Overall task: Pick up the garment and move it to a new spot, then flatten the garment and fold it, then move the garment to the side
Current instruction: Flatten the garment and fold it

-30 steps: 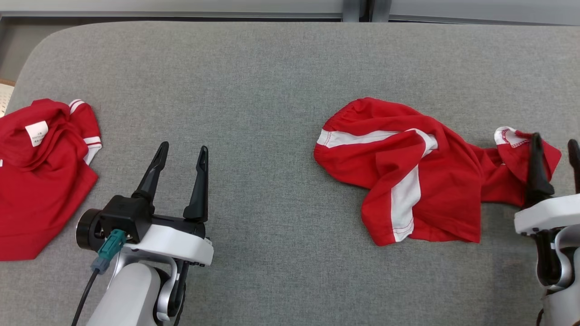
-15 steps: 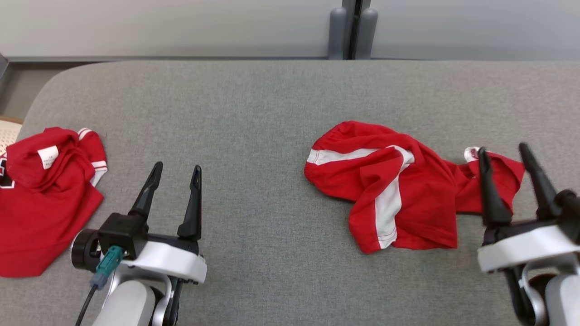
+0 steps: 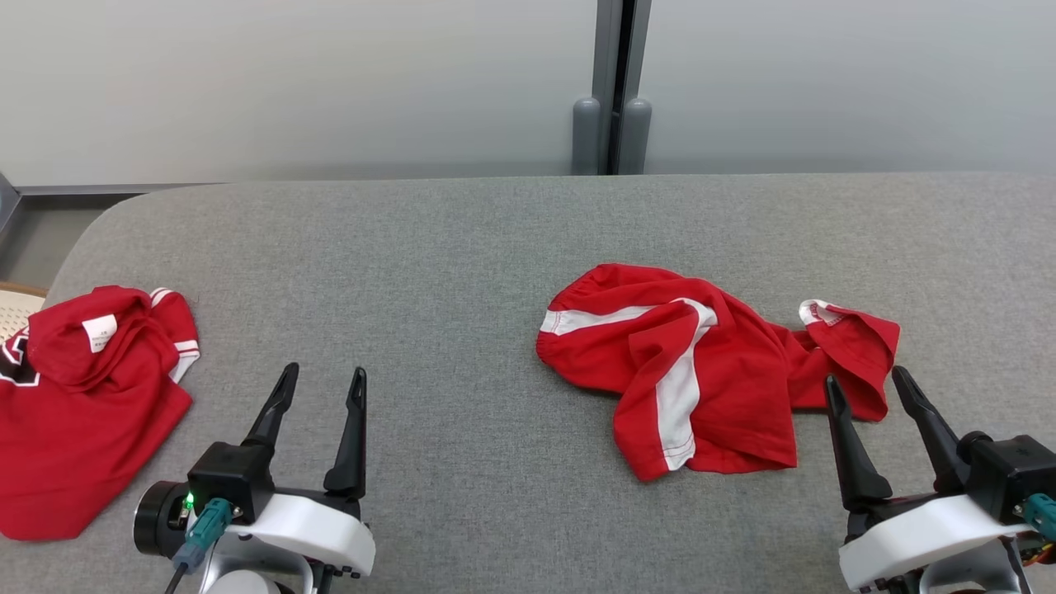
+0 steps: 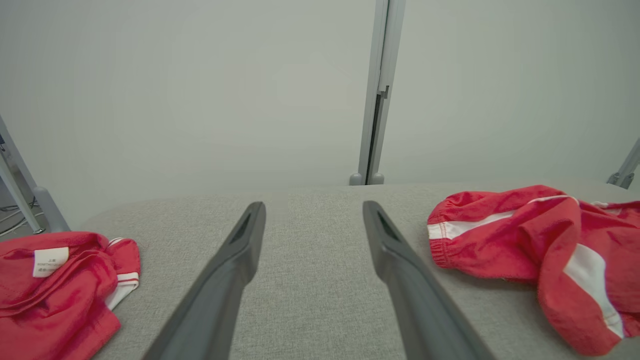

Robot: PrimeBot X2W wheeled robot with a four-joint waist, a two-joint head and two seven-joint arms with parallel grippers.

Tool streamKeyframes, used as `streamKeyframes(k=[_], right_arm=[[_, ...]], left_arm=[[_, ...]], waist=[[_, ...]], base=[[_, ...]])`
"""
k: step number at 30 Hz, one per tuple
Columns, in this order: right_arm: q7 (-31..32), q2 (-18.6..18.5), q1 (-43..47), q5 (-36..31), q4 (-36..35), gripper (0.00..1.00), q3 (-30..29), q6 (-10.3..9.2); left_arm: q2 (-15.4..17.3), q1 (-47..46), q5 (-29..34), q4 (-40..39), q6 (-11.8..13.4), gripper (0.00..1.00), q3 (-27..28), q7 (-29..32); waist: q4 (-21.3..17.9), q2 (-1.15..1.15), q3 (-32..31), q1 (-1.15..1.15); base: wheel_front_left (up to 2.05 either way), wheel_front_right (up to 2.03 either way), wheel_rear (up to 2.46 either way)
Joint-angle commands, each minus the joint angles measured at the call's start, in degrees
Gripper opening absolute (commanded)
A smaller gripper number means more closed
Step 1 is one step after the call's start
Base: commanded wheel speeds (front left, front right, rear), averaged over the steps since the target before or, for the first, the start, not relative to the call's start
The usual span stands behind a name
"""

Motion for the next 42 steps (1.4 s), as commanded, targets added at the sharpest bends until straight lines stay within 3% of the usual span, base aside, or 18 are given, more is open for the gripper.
streamKeyframes(k=[1,15,29,30,31,32,42], right_arm=[[0.3,-0.1,0.4,0.0,-0.3,1.00,-0.1,0.00],[1.8,-0.2,0.0,0.5,1.7,1.00,0.8,0.00],[0.8,-1.2,-6.0,3.3,17.7,1.00,3.3,0.00],[0.9,-1.3,-6.7,3.9,18.6,0.71,3.8,0.00],[0.8,-1.5,-7.2,4.3,19.3,0.13,4.3,0.00],[0.5,-1.7,-7.6,4.8,19.5,0.00,4.7,0.00],[0.7,-5.1,-9.7,6.2,14.0,0.00,3.9,0.00]], left_arm=[[0.4,0.8,0.0,-0.4,0.2,1.00,0.0,0.1],[0.9,-0.3,0.1,-1.7,0.7,1.00,-0.9,0.8],[-0.6,-5.3,0.2,-0.5,-0.5,1.00,-2.0,-0.7],[-0.7,-5.6,0.2,-0.4,-0.5,1.00,-2.0,-0.8],[-0.7,-5.7,0.2,-0.2,-0.6,1.00,-2.0,-0.9],[-0.7,-5.7,0.2,-0.1,-0.6,1.00,-2.0,-1.0],[-0.3,-6.5,0.2,-0.1,-0.1,1.00,-1.3,-1.6]], waist=[[-0.1,0.00,-0.2,0.00],[0.4,0.00,0.6,0.00],[2.8,0.00,7.2,0.00],[2.8,0.00,7.4,0.00],[2.8,0.00,7.5,0.00],[2.8,0.00,7.6,0.00],[1.7,0.00,8.7,0.00]], base=[[0.00,0.00,0.00],[0.00,0.00,0.00],[0.00,0.00,0.00],[0.00,0.00,0.00],[0.00,0.00,0.00],[0.00,0.00,0.00],[0.00,0.00,0.00]])
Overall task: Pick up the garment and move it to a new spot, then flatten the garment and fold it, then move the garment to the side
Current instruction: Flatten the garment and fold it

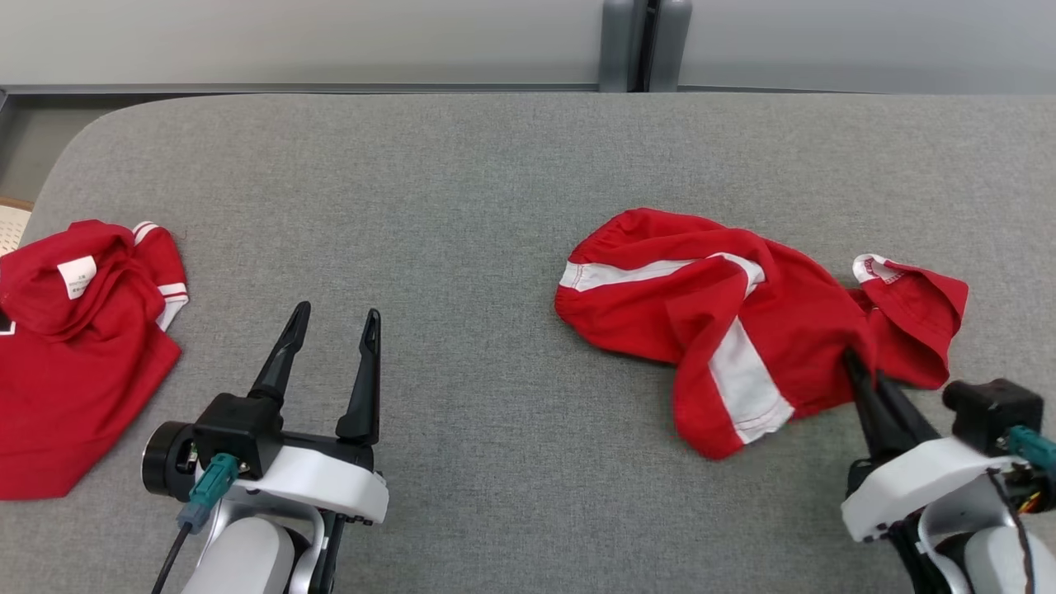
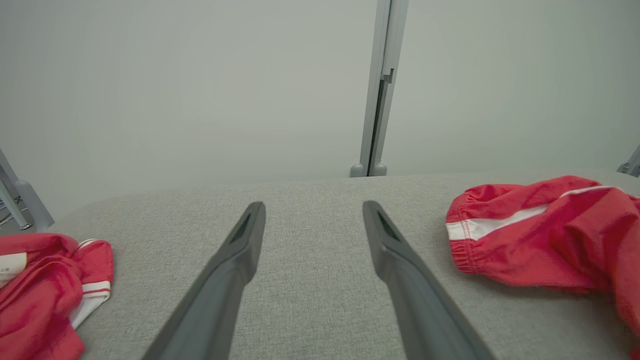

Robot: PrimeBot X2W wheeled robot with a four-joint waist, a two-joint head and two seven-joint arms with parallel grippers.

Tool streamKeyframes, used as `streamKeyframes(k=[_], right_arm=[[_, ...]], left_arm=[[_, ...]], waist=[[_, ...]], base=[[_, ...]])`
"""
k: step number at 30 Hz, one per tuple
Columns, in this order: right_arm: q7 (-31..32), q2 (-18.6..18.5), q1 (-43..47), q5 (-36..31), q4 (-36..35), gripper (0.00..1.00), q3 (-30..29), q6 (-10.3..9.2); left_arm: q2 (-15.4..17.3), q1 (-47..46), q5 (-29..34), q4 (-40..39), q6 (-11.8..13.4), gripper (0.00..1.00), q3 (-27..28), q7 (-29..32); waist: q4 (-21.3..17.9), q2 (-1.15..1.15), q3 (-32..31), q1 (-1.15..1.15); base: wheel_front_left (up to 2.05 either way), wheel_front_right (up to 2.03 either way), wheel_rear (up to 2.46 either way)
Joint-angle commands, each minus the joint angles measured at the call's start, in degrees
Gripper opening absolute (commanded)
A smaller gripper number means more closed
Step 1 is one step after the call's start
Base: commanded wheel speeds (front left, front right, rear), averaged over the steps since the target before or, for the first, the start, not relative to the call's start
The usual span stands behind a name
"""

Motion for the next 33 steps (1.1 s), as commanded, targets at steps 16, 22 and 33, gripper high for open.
streamKeyframes(k=[16,22,33], right_arm=[[6.6,-5.4,-8.6,-1.2,-1.4,0.00,-12.7,-0.01],[3.7,-4.7,-11.3,-1.6,2.5,1.00,-12.6,0.00],[-4.2,-1.1,-6.9,-4.0,-6.3,1.00,-9.2,0.00]], left_arm=[[-0.9,-3.3,0.0,0.5,-0.6,1.00,0.1,-0.8],[-1.2,-4.0,0.2,1.2,-1.0,1.00,0.5,-1.0],[-0.4,-1.4,0.5,1.7,-0.5,1.00,1.5,-1.1]], waist=[[2.6,0.00,5.0,0.00],[3.0,0.00,5.6,0.00],[0.7,0.00,0.8,0.00]], base=[[0.00,0.00,0.00],[0.00,0.00,0.00],[0.00,0.00,0.00]])
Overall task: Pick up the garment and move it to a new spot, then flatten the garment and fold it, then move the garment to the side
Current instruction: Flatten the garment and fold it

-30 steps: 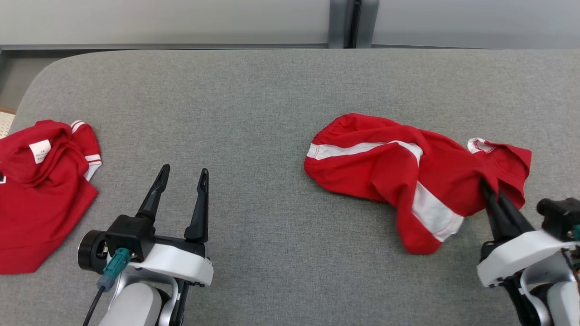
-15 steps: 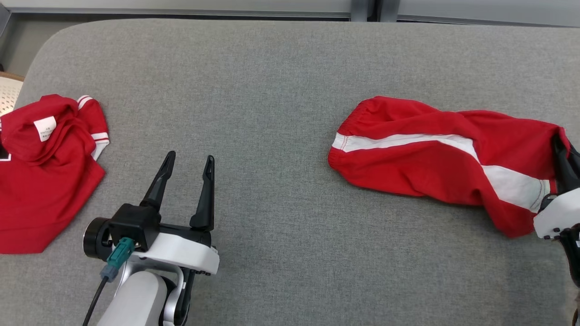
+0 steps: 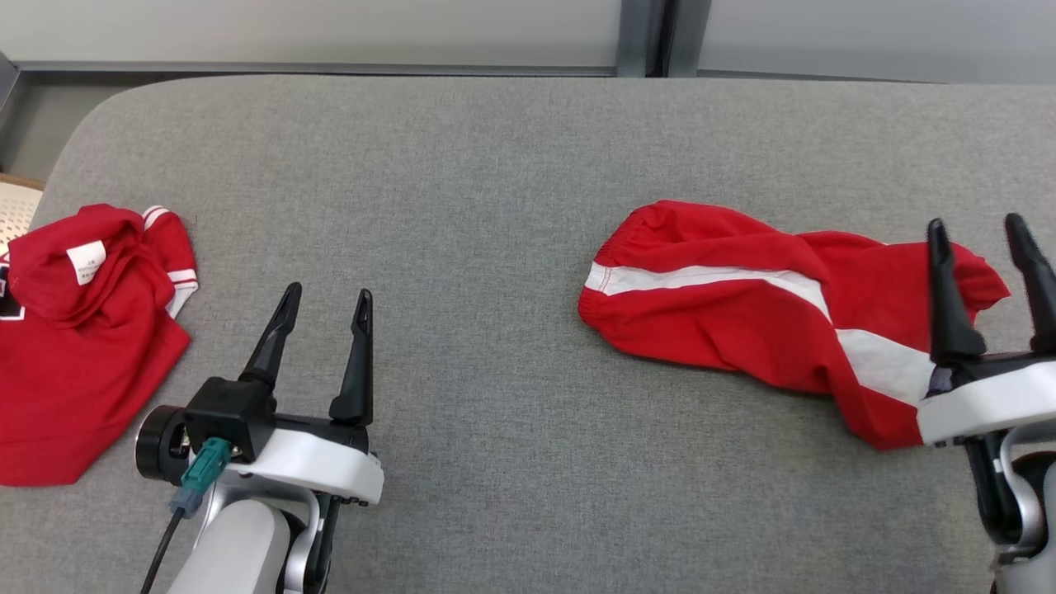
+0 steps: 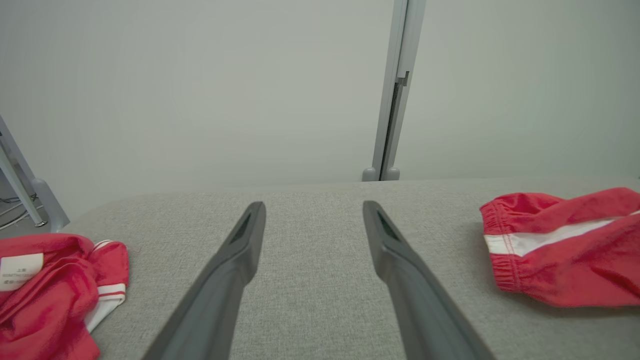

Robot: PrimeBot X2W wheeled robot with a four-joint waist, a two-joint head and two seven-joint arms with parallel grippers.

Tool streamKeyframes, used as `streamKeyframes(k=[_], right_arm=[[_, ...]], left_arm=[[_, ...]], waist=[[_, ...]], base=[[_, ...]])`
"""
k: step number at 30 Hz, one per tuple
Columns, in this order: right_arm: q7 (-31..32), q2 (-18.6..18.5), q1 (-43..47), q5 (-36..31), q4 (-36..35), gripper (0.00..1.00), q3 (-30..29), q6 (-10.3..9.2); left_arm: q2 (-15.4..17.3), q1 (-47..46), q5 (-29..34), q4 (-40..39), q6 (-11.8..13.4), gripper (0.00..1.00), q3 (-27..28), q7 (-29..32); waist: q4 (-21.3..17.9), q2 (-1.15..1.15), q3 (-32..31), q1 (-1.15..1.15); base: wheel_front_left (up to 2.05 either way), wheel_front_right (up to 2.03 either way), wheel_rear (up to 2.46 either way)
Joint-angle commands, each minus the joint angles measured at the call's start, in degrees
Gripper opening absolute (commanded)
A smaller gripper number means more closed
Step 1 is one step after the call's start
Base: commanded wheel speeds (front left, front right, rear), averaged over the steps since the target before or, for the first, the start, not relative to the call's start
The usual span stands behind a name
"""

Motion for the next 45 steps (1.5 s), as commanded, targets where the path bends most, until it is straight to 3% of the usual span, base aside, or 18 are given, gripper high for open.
streamKeyframes(k=[1,14,30,38,45], right_arm=[[-0.2,0.7,2.2,-0.9,-2.1,1.00,1.1,0.00],[5.1,4.8,15.0,-1.9,-9.7,1.00,4.8,0.00],[6.4,5.9,16.7,-2.0,-11.6,1.00,4.3,0.00],[6.1,5.7,14.5,-1.5,-11.4,1.00,5.5,0.00],[5.7,5.9,12.4,-1.1,-10.6,1.00,6.9,0.00]], left_arm=[[0.6,1.1,0.2,0.2,0.2,1.00,0.3,-0.2],[2.3,5.8,0.0,-0.4,0.9,1.00,-0.8,1.5],[2.9,6.2,-0.9,-2.8,1.3,1.00,-1.6,3.7],[-1.1,-3.9,-1.6,-1.0,-3.4,1.00,-6.4,7.6],[-4.5,-13.8,-0.9,7.4,-7.4,1.00,-11.4,12.5]], waist=[[-1.0,0.00,-1.9,0.00],[-2.9,0.00,-8.2,0.00],[-2.8,0.00,-8.6,0.00],[-4.6,0.00,-5.5,0.00],[-8.2,0.00,-2.4,0.00]], base=[[0.00,0.00,0.00],[0.00,0.00,0.00],[0.00,0.00,0.00],[0.00,0.00,0.00],[0.00,0.00,0.00]])
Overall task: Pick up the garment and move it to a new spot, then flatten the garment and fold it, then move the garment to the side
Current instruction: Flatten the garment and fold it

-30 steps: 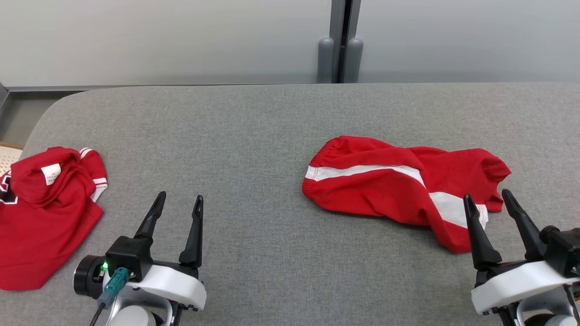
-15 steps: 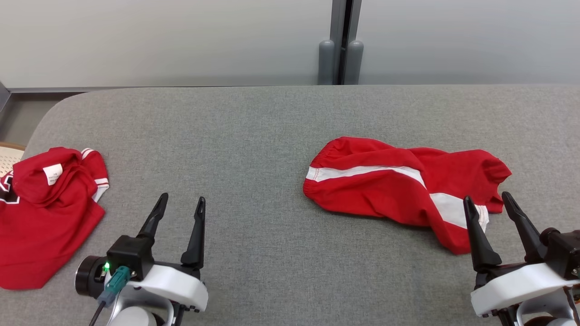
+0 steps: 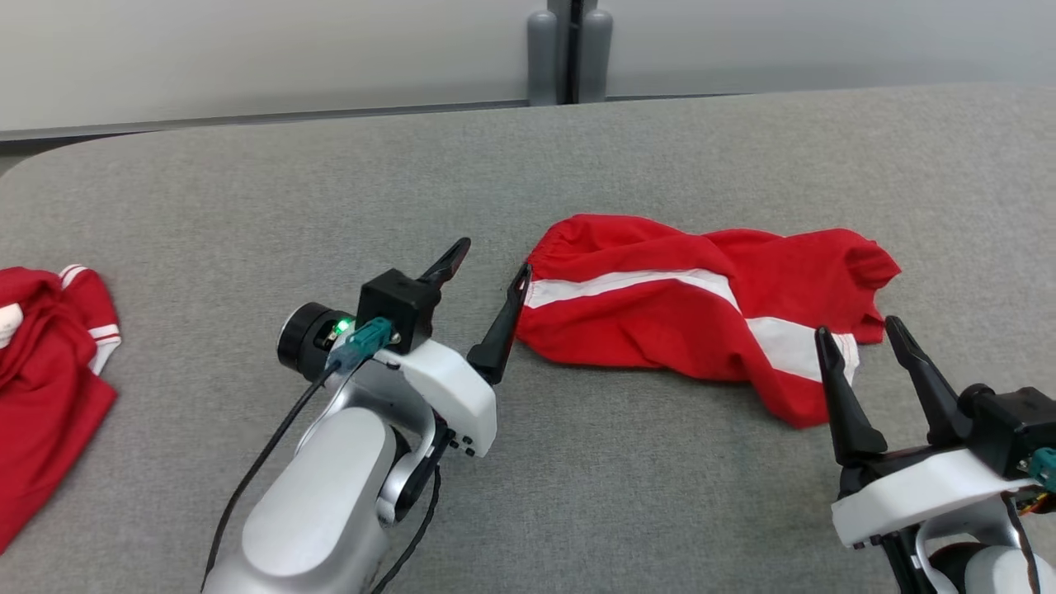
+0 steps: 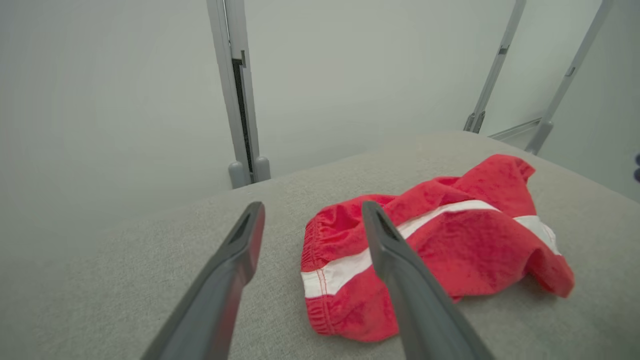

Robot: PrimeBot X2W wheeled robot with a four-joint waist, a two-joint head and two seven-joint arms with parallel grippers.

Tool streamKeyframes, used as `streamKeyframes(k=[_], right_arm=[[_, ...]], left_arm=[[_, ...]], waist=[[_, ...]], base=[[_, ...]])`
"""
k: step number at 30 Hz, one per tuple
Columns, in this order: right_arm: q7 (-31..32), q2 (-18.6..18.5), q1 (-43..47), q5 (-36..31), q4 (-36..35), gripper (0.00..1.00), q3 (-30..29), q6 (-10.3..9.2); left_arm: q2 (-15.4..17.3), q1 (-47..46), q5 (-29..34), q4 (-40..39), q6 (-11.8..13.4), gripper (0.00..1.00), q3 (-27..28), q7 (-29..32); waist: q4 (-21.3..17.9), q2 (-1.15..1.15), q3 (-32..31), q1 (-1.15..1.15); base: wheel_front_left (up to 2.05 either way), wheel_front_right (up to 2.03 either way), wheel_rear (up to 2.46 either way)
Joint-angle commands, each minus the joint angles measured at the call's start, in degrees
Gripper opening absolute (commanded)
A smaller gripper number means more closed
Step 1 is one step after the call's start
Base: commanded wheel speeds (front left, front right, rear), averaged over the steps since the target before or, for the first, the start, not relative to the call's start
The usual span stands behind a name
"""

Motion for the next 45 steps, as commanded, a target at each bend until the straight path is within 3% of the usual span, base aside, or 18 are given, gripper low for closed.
streamKeyframes(k=[1,11,12,13,14,15,24,36,37,38,39,45], right_arm=[[-0.4,0.0,-0.7,0.2,0.1,1.00,0.2,0.00],[-1.9,0.8,-1.1,1.1,3.4,1.00,0.1,0.00],[-1.9,0.9,-0.8,1.3,3.7,1.00,-0.1,0.00],[-1.9,1.0,-0.6,1.3,4.1,1.00,-0.3,0.00],[-1.7,1.1,-0.5,1.4,4.5,1.00,-0.4,0.00],[-1.5,1.1,-0.4,1.5,4.7,1.00,-0.6,0.00],[-0.6,0.4,-1.5,2.8,9.1,1.00,-2.2,0.00],[-0.3,-1.7,-8.3,7.1,20.7,1.00,2.9,0.00],[0.0,-1.8,-8.8,7.7,21.9,0.95,3.3,0.00],[0.2,-1.8,-9.3,8.4,23.0,0.41,3.8,0.00],[0.2,-1.9,-9.7,8.8,23.8,0.00,4.1,0.00],[-3.7,-2.6,-10.9,9.8,23.5,0.00,4.7,0.00]], left_arm=[[0.0,-1.0,-0.1,0.8,-0.3,1.00,-0.1,0.1],[-2.0,-9.4,-3.8,21.8,-1.9,1.00,-1.2,5.6],[-2.1,-10.0,-4.3,22.9,-2.1,0.83,-1.2,5.5],[-2.1,-10.5,-4.7,23.9,-2.5,0.42,-1.3,5.5],[-2.2,-10.9,-4.9,24.7,-2.6,0.15,-1.5,5.3],[-2.3,-11.2,-5.2,25.4,-2.8,0.00,-1.6,5.0],[-2.5,-14.0,-6.0,29.7,-3.6,0.00,-3.2,2.7],[-2.6,-16.5,-8.2,32.2,-3.7,0.00,-5.8,-0.3],[-2.6,-16.8,-8.3,32.3,-3.6,0.00,-6.0,-0.4],[-2.6,-16.9,-8.6,32.3,-3.5,0.00,-6.3,-0.6],[-2.6,-16.8,-8.7,32.4,-3.5,0.00,-6.6,-0.8],[-2.6,-17.3,-9.3,31.6,-2.7,0.00,-7.1,-3.9]], waist=[[-1.8,0.00,1.6,0.00],[-5.9,0.00,4.6,0.00],[-6.0,0.00,4.7,0.00],[-6.1,0.00,4.7,0.00],[-6.1,0.00,4.8,0.00],[-6.1,0.00,4.8,0.00],[-5.5,0.00,5.6,0.00],[-4.0,0.00,7.0,0.00],[-3.9,0.00,7.1,0.00],[-3.8,0.00,7.2,0.00],[-3.6,0.00,7.3,0.00],[-3.3,0.00,7.4,0.00]], base=[[0.00,0.00,0.00],[0.00,0.00,0.00],[0.00,0.00,0.00],[0.00,0.00,0.00],[0.00,0.00,0.00],[0.00,0.00,0.00],[0.00,0.00,0.00],[0.00,0.00,0.00],[0.00,0.00,0.00],[0.00,0.00,0.00],[0.00,0.00,0.00],[0.00,0.00,0.00]])
